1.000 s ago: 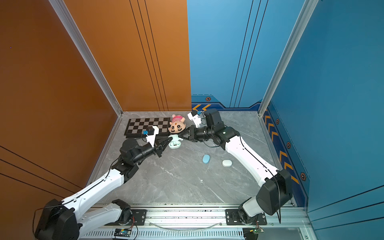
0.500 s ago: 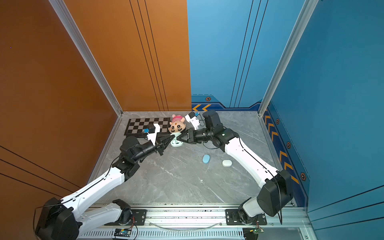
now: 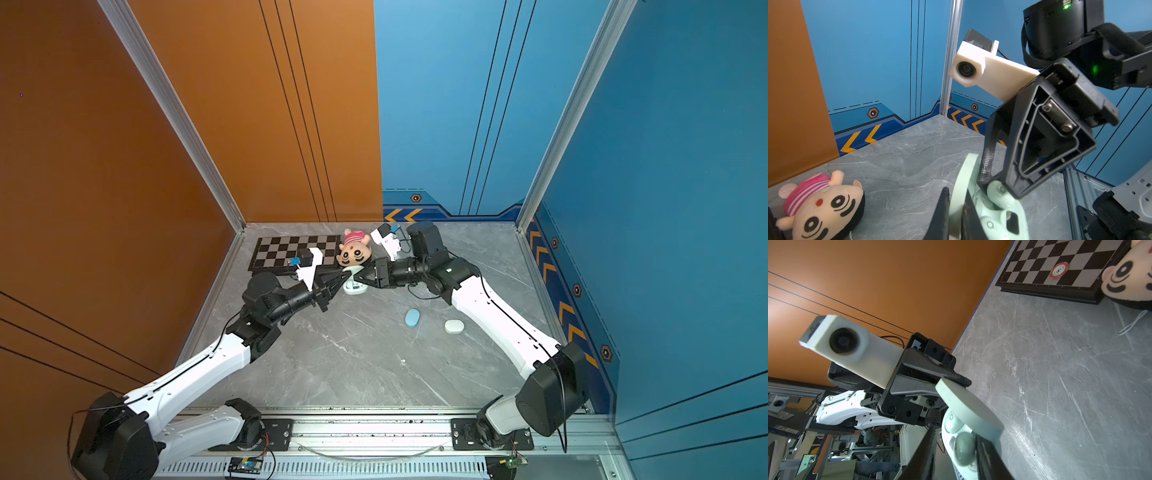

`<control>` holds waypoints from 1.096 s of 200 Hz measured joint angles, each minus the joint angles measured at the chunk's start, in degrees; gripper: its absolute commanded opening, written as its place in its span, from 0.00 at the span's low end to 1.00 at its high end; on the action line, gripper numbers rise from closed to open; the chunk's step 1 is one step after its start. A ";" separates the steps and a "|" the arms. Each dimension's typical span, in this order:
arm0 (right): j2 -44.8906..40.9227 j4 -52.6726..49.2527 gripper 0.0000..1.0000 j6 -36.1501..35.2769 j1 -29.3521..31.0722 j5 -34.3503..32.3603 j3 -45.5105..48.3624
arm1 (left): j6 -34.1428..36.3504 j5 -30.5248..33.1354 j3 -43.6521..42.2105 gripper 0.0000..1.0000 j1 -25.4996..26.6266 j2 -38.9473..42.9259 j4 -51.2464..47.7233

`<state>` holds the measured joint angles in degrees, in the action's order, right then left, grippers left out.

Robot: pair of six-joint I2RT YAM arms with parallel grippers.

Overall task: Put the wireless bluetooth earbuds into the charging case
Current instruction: 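Press the second earbud into the other slot of the held case, then lower the case with the left gripper onto the table while the right gripper withdraws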

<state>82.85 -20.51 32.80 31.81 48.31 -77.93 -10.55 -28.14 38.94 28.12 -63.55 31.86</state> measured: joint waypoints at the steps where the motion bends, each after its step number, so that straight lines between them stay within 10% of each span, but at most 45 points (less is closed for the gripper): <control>1: -0.04 -0.04 0.39 0.00 -0.02 -0.04 0.00 | 0.00 0.00 0.00 0.00 0.00 -0.02 0.00; 107: -4.15 -1.55 0.45 1.73 -4.28 -5.35 -3.52 | 0.66 0.52 1.05 0.00 2.47 -2.82 0.50; 219: -11.98 -19.54 0.44 21.55 -14.69 -44.11 9.44 | 13.92 9.33 0.37 0.00 18.78 -18.47 3.91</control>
<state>70.87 -40.05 54.35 17.12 4.21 -68.49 3.38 -18.81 39.31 46.89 -82.02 35.77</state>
